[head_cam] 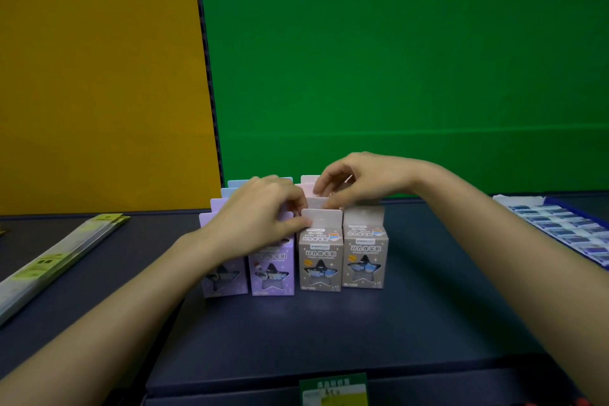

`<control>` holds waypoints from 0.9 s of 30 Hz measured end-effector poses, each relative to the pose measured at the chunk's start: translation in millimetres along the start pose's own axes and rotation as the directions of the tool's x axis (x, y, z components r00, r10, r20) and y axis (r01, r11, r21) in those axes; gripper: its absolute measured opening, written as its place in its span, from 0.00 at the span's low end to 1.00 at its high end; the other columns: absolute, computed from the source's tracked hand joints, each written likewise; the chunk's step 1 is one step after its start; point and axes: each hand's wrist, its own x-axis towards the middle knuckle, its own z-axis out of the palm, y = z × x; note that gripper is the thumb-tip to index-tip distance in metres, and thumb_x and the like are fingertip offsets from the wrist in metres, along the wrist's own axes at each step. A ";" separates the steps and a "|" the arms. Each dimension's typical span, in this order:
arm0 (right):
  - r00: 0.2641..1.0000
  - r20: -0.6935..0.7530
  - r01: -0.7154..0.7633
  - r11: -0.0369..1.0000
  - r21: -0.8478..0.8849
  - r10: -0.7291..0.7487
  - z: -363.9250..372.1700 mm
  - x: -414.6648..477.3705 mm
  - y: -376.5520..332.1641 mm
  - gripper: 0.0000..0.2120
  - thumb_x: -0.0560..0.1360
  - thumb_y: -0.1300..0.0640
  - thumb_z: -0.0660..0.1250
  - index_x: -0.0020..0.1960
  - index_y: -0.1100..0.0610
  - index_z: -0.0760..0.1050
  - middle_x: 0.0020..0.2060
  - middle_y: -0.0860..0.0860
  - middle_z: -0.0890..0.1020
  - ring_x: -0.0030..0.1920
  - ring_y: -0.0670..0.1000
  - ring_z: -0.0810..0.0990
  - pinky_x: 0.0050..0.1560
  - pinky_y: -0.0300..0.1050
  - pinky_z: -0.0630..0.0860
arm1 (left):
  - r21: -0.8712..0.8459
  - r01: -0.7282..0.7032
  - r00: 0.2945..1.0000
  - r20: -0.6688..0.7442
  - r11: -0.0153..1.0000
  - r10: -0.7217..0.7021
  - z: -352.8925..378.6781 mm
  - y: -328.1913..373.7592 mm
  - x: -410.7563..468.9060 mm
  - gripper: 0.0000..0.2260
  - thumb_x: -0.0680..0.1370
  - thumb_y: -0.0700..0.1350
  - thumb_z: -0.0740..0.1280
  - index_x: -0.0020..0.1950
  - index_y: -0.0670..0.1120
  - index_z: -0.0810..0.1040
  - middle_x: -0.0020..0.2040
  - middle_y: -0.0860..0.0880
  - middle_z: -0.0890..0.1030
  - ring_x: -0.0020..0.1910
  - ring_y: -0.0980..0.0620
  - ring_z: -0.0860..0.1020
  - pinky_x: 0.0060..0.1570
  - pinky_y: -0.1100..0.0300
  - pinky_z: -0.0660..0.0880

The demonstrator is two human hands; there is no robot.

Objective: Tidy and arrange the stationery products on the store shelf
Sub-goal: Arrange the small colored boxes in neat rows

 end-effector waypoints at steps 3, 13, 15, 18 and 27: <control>0.966 -0.252 0.054 0.998 -0.030 -0.060 -8.3 -23.1 7.3 0.07 0.72 0.53 0.70 0.49 0.51 0.80 0.42 0.42 0.82 0.42 0.38 0.77 0.41 0.22 0.69 | -0.049 -0.002 1.000 0.020 0.999 0.003 1.4 -1.4 -0.1 0.08 0.73 0.49 0.68 0.44 0.45 0.79 0.41 0.50 0.81 0.41 0.51 0.74 0.39 0.59 0.67; 0.958 -0.286 -0.016 0.988 -0.155 -0.030 13.1 -60.9 29.9 0.06 0.69 0.51 0.72 0.44 0.52 0.82 0.28 0.35 0.78 0.31 0.37 0.74 0.35 0.30 0.67 | -0.135 0.043 0.995 0.093 0.990 -0.030 -1.2 -1.1 0.8 0.06 0.75 0.47 0.66 0.42 0.47 0.81 0.36 0.48 0.83 0.34 0.52 0.79 0.32 0.71 0.66; 0.958 -0.282 0.005 0.990 -0.138 -0.044 13.2 -60.3 28.8 0.04 0.70 0.54 0.72 0.43 0.53 0.82 0.25 0.35 0.76 0.31 0.36 0.73 0.35 0.29 0.67 | -0.123 0.040 0.995 0.099 0.992 -0.028 -3.2 0.0 1.1 0.08 0.75 0.48 0.65 0.40 0.47 0.80 0.35 0.49 0.82 0.34 0.52 0.77 0.31 0.70 0.65; 0.964 -0.259 0.042 0.995 -0.094 -0.066 11.3 -62.4 25.8 0.04 0.70 0.56 0.72 0.43 0.55 0.83 0.27 0.39 0.77 0.29 0.37 0.72 0.34 0.29 0.67 | -0.089 0.029 0.994 0.110 0.996 -0.019 -5.5 1.7 0.8 0.08 0.76 0.48 0.64 0.40 0.49 0.79 0.36 0.50 0.81 0.35 0.52 0.75 0.31 0.69 0.63; 0.968 -0.242 0.058 0.997 -0.058 -0.070 12.5 -63.4 24.8 0.02 0.70 0.57 0.72 0.42 0.55 0.82 0.23 0.32 0.76 0.28 0.39 0.71 0.32 0.28 0.66 | -0.035 0.016 0.993 0.117 0.999 -0.011 -9.3 4.4 3.7 0.07 0.75 0.49 0.65 0.41 0.48 0.80 0.33 0.54 0.75 0.33 0.57 0.72 0.32 0.64 0.63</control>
